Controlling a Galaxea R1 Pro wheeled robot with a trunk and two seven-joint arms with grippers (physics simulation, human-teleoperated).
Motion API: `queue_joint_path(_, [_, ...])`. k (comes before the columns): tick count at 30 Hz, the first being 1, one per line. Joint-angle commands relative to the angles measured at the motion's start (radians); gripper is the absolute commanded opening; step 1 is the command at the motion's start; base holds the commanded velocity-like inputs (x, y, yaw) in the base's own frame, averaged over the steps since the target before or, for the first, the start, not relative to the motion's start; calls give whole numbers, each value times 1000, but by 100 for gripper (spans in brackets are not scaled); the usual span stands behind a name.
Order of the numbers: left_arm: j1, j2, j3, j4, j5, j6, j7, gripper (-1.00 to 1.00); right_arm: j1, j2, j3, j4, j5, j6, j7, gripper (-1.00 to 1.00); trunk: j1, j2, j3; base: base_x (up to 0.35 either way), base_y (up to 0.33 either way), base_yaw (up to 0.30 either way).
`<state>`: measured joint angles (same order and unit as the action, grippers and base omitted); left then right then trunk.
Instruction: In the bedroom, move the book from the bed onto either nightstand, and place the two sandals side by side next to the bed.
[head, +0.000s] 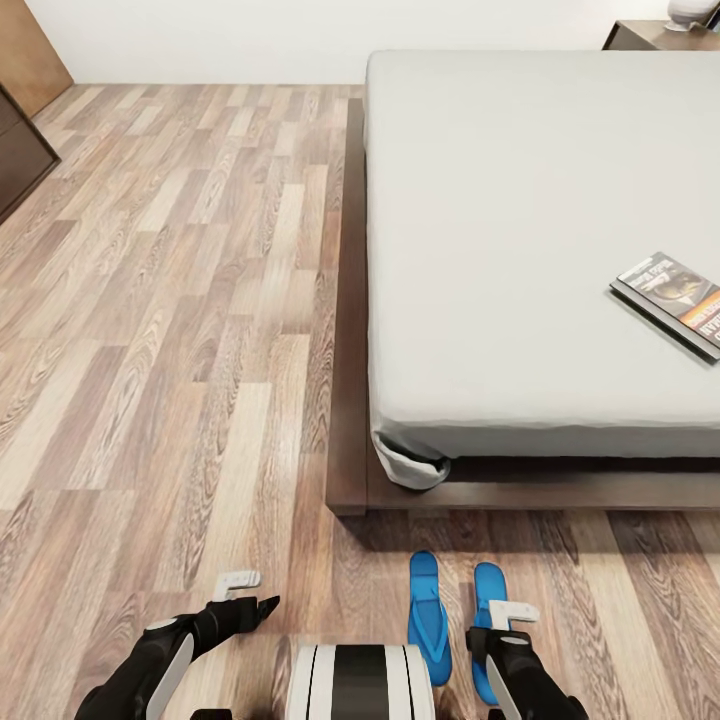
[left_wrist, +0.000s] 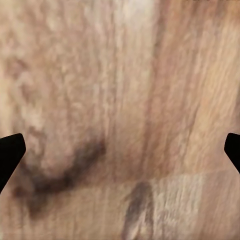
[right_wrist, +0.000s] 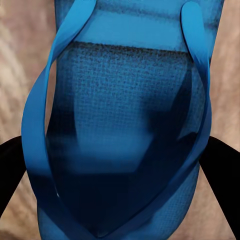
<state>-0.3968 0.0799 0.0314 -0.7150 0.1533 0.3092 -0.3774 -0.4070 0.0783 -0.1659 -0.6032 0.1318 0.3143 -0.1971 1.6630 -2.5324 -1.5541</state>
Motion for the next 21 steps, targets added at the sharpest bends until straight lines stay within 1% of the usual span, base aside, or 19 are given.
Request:
queue_joint_path(1, [0,0,2,-1,9,10,-3,100,0,1,-6,10,6,5,2,-100,0,0,-1,0,0,0])
queue_joint_path(16, [0,0,4,-1,9,10,-3,100,0,0,-6,10,6,5,2,-100,0,0,-1,0,0,0])
queue_joint_path(21, [0,0,3,-1,9,10,-3,100,0,0,-6,9,6,5,2,-100,-2,1,19,0,0,0])
